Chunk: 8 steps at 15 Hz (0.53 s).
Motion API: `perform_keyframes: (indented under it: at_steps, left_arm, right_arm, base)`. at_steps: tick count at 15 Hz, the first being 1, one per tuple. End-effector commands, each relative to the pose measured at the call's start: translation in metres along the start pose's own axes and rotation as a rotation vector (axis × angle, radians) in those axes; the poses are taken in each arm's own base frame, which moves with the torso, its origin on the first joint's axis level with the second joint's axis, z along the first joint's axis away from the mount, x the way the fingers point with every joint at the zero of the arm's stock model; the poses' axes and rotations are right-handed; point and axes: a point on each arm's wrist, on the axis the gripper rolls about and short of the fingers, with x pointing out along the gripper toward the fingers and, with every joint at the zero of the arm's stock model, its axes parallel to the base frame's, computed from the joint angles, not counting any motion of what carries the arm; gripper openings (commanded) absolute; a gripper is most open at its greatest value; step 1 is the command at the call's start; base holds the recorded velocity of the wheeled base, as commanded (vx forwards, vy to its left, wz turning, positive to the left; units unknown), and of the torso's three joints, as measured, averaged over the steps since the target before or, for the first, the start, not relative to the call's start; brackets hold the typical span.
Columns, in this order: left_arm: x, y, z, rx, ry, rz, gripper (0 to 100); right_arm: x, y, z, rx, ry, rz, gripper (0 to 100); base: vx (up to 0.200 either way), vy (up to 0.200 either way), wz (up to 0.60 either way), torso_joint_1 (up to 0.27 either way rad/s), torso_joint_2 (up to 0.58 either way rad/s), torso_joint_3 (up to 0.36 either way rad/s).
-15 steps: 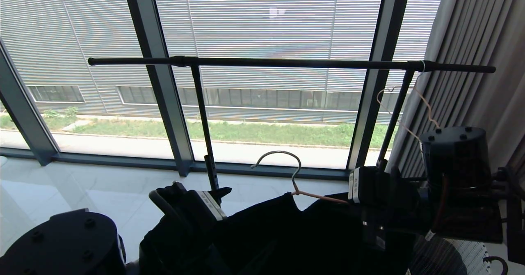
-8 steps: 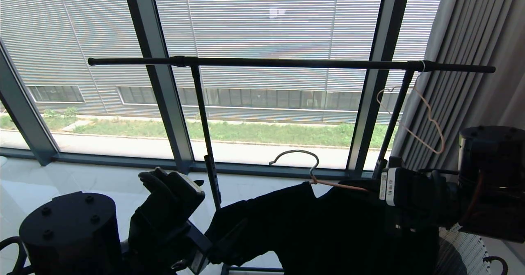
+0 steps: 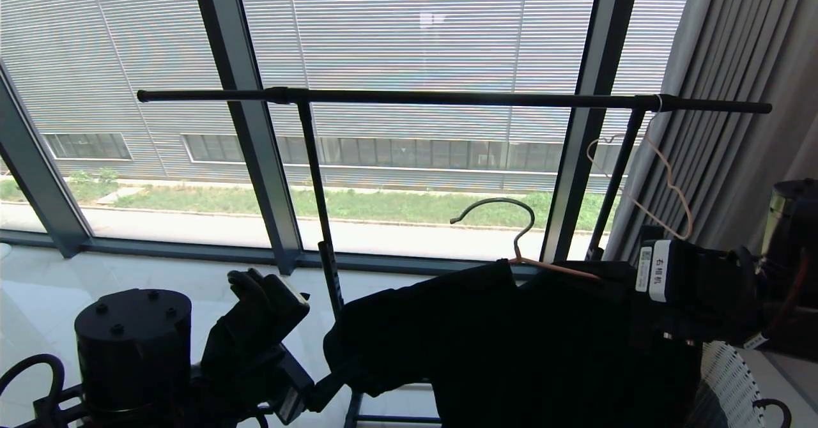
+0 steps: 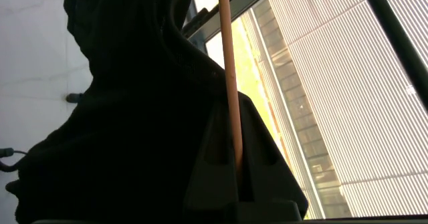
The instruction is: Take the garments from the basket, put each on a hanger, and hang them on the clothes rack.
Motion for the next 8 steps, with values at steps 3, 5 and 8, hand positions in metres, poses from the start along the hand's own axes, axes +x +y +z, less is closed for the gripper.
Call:
perform_keyframes:
  at_steps: [3,5,8]
  left_arm:
    - [0.022,0.007,-0.018,-0.013,0.080,0.022,100]
    - [0.028,0.008,-0.020,-0.016,0.057,0.025,0]
    - [0.032,0.007,-0.024,-0.016,0.050,0.031,0]
  right_arm:
    - [-0.007,-0.002,0.007,-0.014,-0.032,-0.010,0]
    - [-0.008,-0.001,0.008,-0.015,-0.036,-0.010,0]
    - [-0.008,-0.001,0.008,-0.015,-0.035,-0.011,0]
  base:
    - [0.000,0.000,0.00,0.000,0.00,0.000]
    - [0.000,0.000,0.00,0.000,0.00,0.000]
    - [0.000,0.000,0.00,0.000,0.00,0.000]
